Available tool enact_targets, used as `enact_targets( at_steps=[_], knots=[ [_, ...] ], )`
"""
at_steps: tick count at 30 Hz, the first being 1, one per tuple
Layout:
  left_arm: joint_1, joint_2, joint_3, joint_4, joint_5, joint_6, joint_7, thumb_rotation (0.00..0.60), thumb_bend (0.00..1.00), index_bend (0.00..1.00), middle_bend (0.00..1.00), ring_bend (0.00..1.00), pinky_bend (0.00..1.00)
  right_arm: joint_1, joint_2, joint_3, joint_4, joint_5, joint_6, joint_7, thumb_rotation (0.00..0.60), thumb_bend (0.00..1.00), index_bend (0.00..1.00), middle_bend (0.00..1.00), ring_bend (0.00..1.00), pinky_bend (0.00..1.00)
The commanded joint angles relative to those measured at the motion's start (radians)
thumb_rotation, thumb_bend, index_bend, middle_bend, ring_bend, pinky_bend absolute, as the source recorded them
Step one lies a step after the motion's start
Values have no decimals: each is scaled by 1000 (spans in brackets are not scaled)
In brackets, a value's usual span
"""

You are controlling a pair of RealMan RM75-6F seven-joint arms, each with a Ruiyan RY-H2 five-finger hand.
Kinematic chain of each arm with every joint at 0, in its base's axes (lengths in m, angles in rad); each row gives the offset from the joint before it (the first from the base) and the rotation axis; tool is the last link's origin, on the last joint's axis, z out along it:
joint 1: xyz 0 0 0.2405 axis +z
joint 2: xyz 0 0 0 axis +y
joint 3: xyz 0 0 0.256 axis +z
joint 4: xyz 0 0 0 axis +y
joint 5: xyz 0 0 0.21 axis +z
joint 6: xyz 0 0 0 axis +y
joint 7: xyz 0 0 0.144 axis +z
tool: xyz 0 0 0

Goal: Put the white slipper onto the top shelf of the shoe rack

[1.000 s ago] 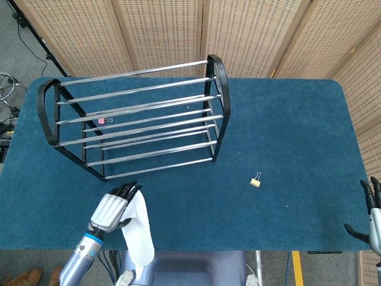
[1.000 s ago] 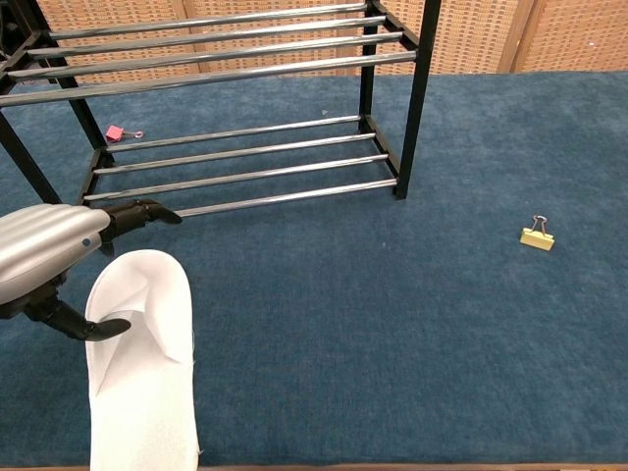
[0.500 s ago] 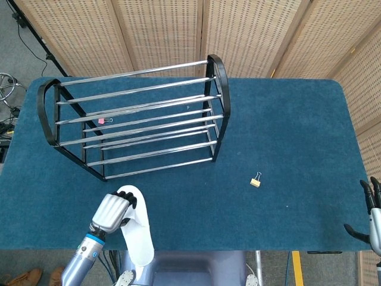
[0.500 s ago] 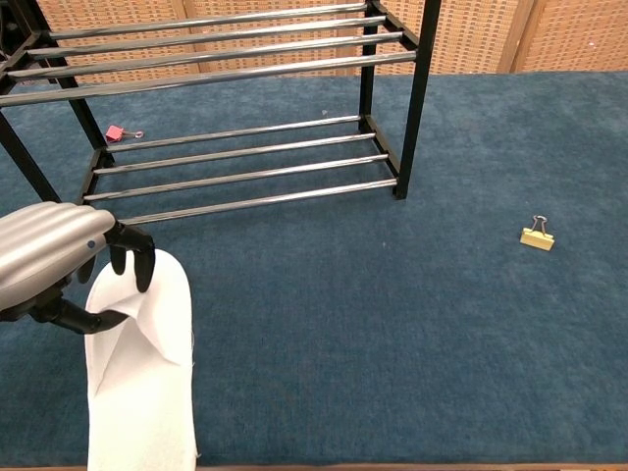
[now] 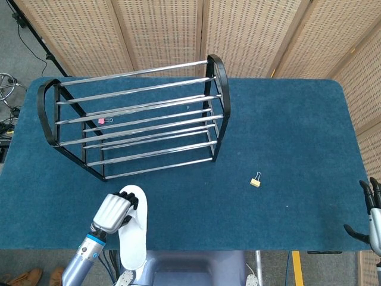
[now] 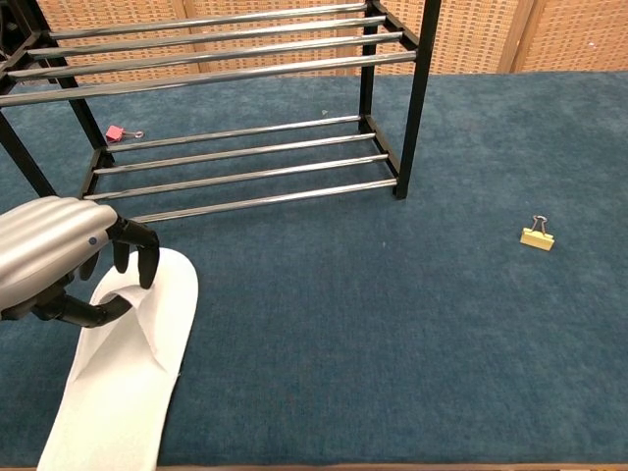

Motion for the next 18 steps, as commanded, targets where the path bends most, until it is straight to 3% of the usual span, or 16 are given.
enact_targets(
  at_steps=[1,18],
  knots=[
    [-1,1,4,15,32,17,-32,600,435,600,506,473,587,0,0,0,0,1,-1,0,600,0,0,0,0,0],
    [-27,34,-2,3,158,59,-114,600,434,625,522,493,587,0,3,-1,-5,5,-2,-1,600,0,0,0,0,0]
  ],
)
